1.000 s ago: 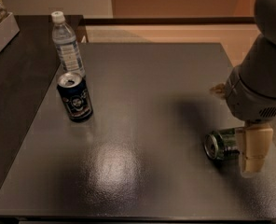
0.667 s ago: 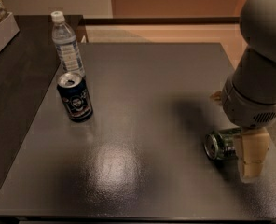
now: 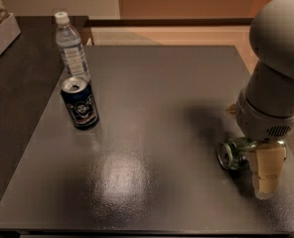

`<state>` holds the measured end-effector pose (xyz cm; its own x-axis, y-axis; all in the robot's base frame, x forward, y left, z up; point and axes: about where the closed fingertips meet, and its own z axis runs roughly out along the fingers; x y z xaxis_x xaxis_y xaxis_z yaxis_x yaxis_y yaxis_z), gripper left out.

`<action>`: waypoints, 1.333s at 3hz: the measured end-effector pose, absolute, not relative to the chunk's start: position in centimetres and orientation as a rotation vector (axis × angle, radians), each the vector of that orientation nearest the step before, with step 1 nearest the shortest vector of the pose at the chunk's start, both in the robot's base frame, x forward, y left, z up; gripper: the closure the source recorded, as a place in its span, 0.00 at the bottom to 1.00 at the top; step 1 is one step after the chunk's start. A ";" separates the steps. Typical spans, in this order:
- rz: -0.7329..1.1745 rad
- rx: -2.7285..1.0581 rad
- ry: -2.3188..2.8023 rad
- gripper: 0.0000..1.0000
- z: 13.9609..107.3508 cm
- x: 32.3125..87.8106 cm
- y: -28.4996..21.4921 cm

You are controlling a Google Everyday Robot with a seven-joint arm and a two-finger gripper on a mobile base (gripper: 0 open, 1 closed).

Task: Place green can upright

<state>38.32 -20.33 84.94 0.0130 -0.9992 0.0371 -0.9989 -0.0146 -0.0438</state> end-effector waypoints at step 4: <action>-0.033 -2.170 2.171 0.87 86.6 38.1 -19.7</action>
Offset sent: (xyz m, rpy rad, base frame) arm -0.0085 0.0014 -0.0053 0.0424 0.0218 -0.0237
